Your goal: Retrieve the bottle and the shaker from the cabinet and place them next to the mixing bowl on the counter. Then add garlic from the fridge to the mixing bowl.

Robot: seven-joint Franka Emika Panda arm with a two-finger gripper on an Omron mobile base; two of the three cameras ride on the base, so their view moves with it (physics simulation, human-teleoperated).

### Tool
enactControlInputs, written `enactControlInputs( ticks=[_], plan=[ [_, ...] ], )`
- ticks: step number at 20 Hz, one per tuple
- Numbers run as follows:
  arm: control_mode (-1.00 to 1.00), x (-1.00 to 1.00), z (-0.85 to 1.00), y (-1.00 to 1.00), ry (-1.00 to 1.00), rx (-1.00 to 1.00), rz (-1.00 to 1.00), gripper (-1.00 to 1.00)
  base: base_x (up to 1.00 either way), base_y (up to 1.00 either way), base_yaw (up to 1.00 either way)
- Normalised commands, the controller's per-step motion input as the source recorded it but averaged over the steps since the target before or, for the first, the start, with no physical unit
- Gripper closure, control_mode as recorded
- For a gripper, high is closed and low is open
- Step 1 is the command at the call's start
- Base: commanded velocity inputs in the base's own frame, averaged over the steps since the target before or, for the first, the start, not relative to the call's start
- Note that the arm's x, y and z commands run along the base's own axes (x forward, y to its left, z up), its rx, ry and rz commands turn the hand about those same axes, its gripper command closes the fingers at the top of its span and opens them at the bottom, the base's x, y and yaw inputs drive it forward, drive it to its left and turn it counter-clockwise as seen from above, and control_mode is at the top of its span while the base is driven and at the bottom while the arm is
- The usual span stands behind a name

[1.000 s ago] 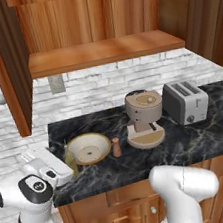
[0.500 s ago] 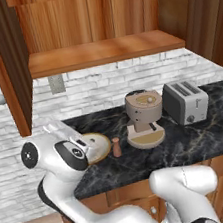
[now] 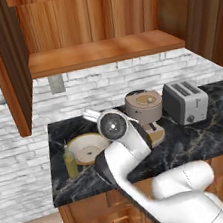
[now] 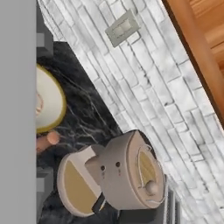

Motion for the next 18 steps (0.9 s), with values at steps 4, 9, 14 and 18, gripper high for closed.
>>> enactControlInputs(
  ticks=[4, 9, 14, 18],
  plan=[
    [-1.0, 0.0, 0.15, -1.0, 0.03, 0.04, 0.53, -1.0, 0.0, 0.0, 0.0],
    [-1.0, 0.0, 0.2, -0.87, 0.34, 0.0, 0.45, -1.0, 0.0, 0.0, 0.0],
    [-1.0, -0.14, 0.34, -0.34, 0.36, 0.0, 0.22, -1.0, 0.0, 0.0, 0.0],
    [-1.0, -0.45, 0.02, -0.2, 0.0, -0.04, 0.0, -1.0, 0.0, 0.0, 0.0]
  ],
)
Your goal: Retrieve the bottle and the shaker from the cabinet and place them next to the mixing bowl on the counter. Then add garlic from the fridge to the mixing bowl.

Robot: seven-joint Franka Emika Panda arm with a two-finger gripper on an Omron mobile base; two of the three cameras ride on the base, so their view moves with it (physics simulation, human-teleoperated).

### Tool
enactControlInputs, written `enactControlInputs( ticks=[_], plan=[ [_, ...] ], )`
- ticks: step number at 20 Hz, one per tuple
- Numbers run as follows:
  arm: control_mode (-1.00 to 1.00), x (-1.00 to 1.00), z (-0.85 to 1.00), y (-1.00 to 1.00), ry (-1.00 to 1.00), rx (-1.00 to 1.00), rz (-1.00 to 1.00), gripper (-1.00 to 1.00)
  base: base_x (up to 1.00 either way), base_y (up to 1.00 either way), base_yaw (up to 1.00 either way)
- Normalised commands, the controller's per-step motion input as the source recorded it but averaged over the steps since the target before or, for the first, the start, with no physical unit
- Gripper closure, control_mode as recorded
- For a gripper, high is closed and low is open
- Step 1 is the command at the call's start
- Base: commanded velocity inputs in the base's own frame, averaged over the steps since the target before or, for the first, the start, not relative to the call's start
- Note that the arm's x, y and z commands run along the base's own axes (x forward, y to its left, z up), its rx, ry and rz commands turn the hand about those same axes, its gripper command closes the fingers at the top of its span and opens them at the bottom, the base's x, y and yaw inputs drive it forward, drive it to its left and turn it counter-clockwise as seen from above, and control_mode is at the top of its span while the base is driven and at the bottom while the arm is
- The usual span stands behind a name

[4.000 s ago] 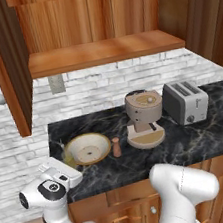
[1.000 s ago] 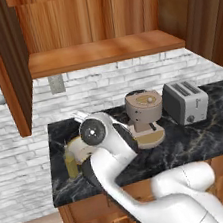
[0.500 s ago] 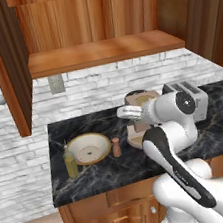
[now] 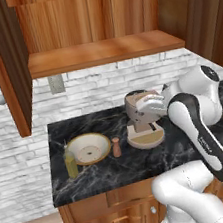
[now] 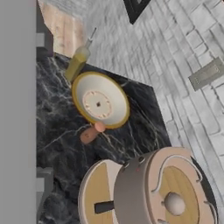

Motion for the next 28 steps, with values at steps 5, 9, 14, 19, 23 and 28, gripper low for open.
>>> enactControlInputs(
  ticks=[5, 9, 14, 19, 23, 28],
  plan=[
    [-1.0, -0.17, -0.05, -0.06, 0.0, -0.17, -0.26, -1.0, 0.0, 0.0, 0.0],
    [-1.0, -0.08, -0.15, 0.0, -0.01, -0.32, -0.41, -1.0, 0.0, 0.0, 0.0],
    [-1.0, -0.08, 0.03, 0.0, -0.11, -0.12, -0.13, -1.0, 0.0, 0.0, 0.0],
    [-1.0, -0.54, 0.37, 0.0, -0.23, 0.01, 0.11, -1.0, 0.0, 0.0, 0.0],
    [-1.0, -0.78, 0.47, 0.0, -0.25, 0.02, 0.18, -1.0, 0.0, 0.0, 0.0],
    [-1.0, -0.47, 0.29, 0.0, -0.2, 0.0, 0.13, -1.0, 0.0, 0.0, 0.0]
  ],
)
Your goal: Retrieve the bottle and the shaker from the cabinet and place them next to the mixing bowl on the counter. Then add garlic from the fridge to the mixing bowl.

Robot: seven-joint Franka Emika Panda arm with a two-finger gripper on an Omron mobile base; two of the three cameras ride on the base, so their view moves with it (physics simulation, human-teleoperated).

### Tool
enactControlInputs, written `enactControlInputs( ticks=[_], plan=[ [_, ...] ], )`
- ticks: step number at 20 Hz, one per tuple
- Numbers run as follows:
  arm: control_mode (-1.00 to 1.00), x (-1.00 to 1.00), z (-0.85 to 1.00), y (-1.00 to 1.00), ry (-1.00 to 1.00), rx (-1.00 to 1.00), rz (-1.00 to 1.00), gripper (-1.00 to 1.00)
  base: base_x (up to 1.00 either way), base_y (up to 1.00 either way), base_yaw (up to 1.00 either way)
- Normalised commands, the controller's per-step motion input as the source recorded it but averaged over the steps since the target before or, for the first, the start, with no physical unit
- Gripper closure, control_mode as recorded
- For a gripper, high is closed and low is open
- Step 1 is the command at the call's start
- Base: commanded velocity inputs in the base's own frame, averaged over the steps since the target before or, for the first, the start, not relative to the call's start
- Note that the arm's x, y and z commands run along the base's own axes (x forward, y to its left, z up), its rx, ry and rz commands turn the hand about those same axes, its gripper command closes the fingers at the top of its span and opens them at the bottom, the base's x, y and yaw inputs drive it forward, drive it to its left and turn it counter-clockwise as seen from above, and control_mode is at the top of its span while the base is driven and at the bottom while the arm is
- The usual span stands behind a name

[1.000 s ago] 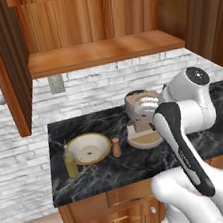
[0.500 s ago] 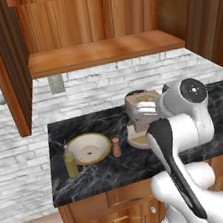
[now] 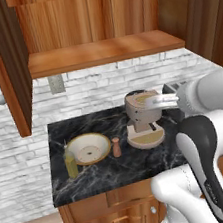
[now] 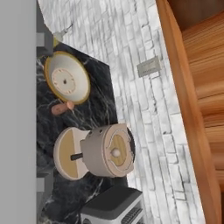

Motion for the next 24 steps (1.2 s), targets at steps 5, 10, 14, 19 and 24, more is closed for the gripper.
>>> enactControlInputs(
  ticks=[5, 10, 14, 19, 24],
  plan=[
    [-1.0, -0.07, 0.0, 0.0, -0.03, 0.0, 0.01, -1.0, 0.0, 0.0, 0.0],
    [-1.0, 0.0, 0.0, 0.0, 0.0, 0.0, 0.0, -1.0, 0.0, 0.0, 0.0],
    [1.0, 0.0, 0.0, 0.0, 0.0, 0.0, 0.0, -1.0, 0.0, 0.0, 0.0],
    [1.0, 0.0, 0.0, 0.0, 0.0, 0.0, 0.0, -1.0, -0.84, 0.37, 0.0],
    [1.0, 0.0, 0.0, 0.0, 0.0, 0.0, 0.0, -1.0, -1.0, 0.7, 0.03]
  ],
)
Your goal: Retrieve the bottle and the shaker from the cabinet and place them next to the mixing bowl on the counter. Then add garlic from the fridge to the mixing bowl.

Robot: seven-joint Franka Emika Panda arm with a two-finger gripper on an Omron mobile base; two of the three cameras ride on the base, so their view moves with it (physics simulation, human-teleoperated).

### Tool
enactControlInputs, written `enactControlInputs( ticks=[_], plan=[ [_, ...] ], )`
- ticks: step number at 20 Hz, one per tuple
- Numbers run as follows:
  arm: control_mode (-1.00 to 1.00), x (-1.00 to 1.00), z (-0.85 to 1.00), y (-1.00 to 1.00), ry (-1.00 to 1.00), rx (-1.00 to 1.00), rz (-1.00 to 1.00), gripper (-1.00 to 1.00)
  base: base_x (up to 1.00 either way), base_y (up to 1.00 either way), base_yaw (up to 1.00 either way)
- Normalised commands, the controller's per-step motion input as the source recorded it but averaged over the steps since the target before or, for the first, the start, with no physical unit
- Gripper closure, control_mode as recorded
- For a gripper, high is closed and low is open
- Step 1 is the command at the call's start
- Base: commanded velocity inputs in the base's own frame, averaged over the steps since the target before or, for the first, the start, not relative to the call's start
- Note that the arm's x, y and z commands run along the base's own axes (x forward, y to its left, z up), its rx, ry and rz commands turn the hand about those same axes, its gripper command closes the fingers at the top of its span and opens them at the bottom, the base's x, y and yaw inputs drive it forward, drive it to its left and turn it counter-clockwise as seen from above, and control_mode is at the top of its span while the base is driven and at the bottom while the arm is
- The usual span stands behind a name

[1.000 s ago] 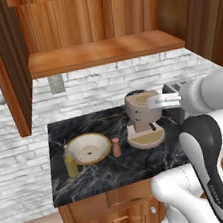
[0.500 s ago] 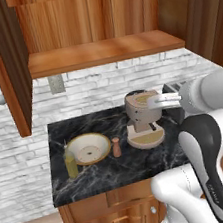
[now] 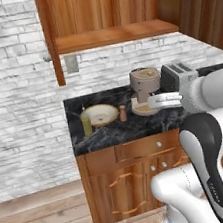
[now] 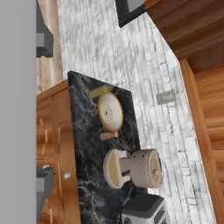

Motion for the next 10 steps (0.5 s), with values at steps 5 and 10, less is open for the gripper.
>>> enactControlInputs(
  ticks=[5, 10],
  plan=[
    [1.0, 0.0, 0.0, 0.0, 0.0, 0.0, 0.0, -1.0, -0.7, 0.46, 0.06],
    [1.0, 0.0, 0.0, 0.0, 0.0, 0.0, 0.0, -1.0, 0.0, 0.14, 0.02]
  ],
)
